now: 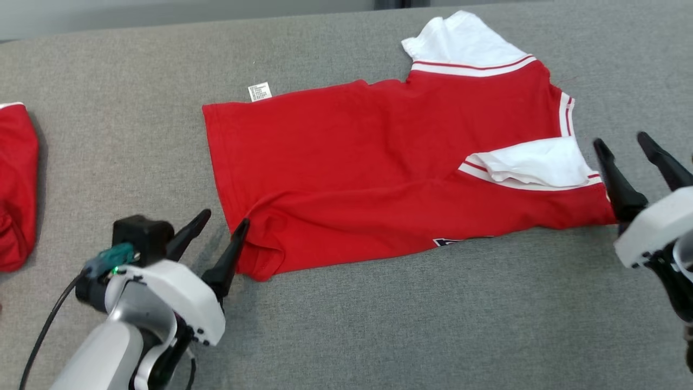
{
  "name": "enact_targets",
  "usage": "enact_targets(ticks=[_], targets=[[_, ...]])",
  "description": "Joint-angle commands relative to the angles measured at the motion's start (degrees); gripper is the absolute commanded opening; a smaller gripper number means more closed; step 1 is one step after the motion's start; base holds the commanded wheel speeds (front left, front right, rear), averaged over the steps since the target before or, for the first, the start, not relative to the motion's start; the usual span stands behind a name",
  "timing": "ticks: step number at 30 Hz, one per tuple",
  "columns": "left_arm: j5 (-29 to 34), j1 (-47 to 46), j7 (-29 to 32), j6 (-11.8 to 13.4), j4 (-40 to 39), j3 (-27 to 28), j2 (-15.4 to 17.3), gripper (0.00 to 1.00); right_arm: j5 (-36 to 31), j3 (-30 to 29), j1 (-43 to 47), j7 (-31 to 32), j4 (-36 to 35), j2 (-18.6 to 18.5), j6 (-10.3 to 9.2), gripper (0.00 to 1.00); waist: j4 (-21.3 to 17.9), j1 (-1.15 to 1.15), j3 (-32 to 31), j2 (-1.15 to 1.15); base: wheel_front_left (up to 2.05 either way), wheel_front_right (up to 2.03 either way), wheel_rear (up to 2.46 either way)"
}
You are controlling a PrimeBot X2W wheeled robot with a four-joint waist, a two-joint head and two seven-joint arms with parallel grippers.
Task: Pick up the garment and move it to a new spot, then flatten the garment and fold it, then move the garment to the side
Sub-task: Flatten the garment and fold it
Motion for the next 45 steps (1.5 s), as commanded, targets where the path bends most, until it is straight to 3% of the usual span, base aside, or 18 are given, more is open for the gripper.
enact_targets(ticks=[1,6,12,24,25,26,27,37,42,45], targets=[[-1.12,2.40,-0.07,1.28,-2.72,1.04,0.29,1.00,-1.21,-0.91,2.12,1.82,-1.72,-1.52,0.01,1.00,-0.54,0.00,-0.98,0.00,0.00,0.00,0.00],[-4.00,6.99,3.29,3.97,-9.60,0.23,-1.36,1.00,-4.08,-2.92,6.57,10.19,-6.34,-3.46,0.01,1.00,-0.13,0.00,-0.03,0.00,0.00,0.00,0.00],[-2.97,3.92,7.49,6.17,-7.67,-2.08,-3.09,1.00,-8.53,-4.23,5.10,16.96,-3.93,-2.03,0.01,1.00,0.56,0.00,2.90,0.00,0.00,0.00,0.00],[-3.48,3.06,10.68,6.12,-0.37,-3.31,-2.35,1.00,-9.06,-0.85,1.24,21.30,5.26,-1.37,0.01,1.00,1.98,0.00,5.52,0.00,0.00,0.00,0.00],[-3.85,3.14,10.83,6.08,0.25,-3.16,-2.43,1.00,-8.49,-0.45,1.21,21.57,5.69,-1.34,0.02,0.75,2.04,0.00,5.52,0.00,0.00,0.00,0.00],[-4.08,3.23,10.90,6.03,0.85,-3.07,-2.32,0.67,-7.68,-0.09,1.26,21.86,6.01,-1.27,0.07,0.38,2.08,0.00,5.51,0.00,0.00,0.00,0.00],[-4.87,3.37,10.86,5.70,1.42,-2.90,-2.47,0.00,-6.65,0.39,1.28,22.15,6.28,-1.25,0.07,0.00,2.10,0.00,5.45,0.00,0.00,0.00,0.00],[-10.96,5.15,14.00,0.08,1.32,-1.27,0.58,0.00,0.78,0.84,2.01,23.41,6.02,-4.58,0.00,0.00,1.42,0.00,2.60,0.00,0.00,0.00,0.00],[-15.19,8.84,16.71,-2.51,-6.03,0.27,4.79,0.00,5.88,0.16,5.26,26.68,2.38,-8.88,-0.01,0.00,1.01,0.00,-0.70,0.00,0.00,0.00,0.00],[-16.40,12.76,17.98,-2.38,-10.84,0.49,7.12,0.00,9.11,-0.45,9.38,29.96,-1.39,-11.90,-0.02,0.00,1.05,0.00,-2.12,0.00,0.00,0.00,0.00]])
